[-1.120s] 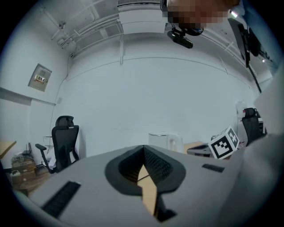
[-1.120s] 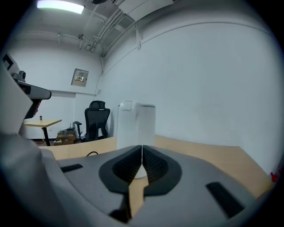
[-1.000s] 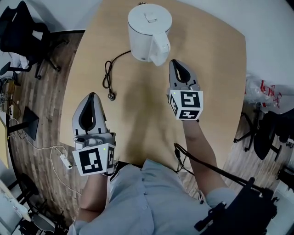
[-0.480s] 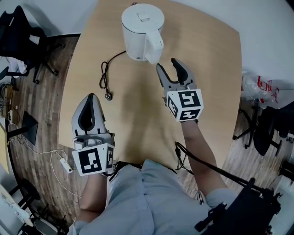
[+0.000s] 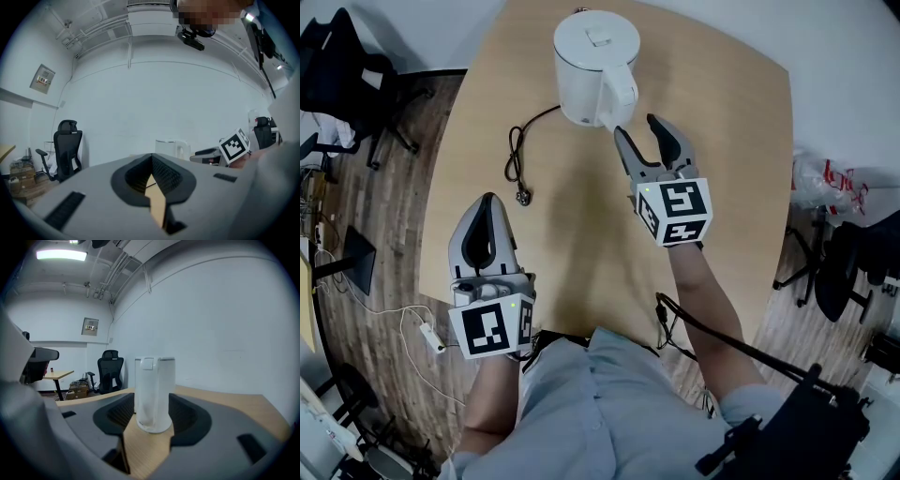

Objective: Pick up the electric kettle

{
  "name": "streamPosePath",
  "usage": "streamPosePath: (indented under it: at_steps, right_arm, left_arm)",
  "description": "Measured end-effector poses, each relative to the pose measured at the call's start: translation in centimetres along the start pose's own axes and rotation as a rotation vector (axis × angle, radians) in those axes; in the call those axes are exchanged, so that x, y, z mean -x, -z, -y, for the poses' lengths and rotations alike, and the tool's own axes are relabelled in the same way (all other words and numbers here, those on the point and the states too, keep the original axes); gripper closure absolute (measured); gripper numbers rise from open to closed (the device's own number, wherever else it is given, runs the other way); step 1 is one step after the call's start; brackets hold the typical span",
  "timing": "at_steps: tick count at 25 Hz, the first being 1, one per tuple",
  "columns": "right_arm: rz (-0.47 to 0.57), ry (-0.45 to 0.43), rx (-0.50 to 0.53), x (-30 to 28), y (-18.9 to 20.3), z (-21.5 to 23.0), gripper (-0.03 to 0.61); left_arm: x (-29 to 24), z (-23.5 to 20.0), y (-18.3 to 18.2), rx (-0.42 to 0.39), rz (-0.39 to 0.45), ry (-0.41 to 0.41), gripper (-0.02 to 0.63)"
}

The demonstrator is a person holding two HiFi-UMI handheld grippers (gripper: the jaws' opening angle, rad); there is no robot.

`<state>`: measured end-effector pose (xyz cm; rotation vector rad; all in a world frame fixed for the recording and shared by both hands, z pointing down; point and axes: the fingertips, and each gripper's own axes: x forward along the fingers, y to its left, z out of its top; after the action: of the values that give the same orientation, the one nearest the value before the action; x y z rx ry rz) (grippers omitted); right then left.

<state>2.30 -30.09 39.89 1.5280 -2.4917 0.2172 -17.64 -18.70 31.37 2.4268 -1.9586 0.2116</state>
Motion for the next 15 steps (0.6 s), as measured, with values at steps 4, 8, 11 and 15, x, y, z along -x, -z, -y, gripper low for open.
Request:
streamPosePath:
  at_steps: [4, 8, 11, 15]
  right_arm:
    - [-0.001, -0.012, -0.005, -1.0, -0.5, 0.0, 0.362]
    - [-0.001, -0.016, -0.012, -2.4, -1.1, 0.0, 0.36]
    - [0.003, -0.002, 0.0, -3.9, -2.0, 0.1, 0.36]
    - [0.013, 0.017, 0.003, -5.1, -3.1, 0.5, 0.362]
  left_arm:
    - [0.1, -0.3, 0.4, 0.005, -0.016, -0.007, 0.614]
    - [-0.1, -1.3, 0.7, 0.012, -0.028, -0.019, 0.614]
    - [-0.5, -2.2, 1.2, 0.017, -0.034, -0.028, 0.614]
    - [-0.6, -2.7, 1.6, 0.026, -0.042, -0.033, 0.614]
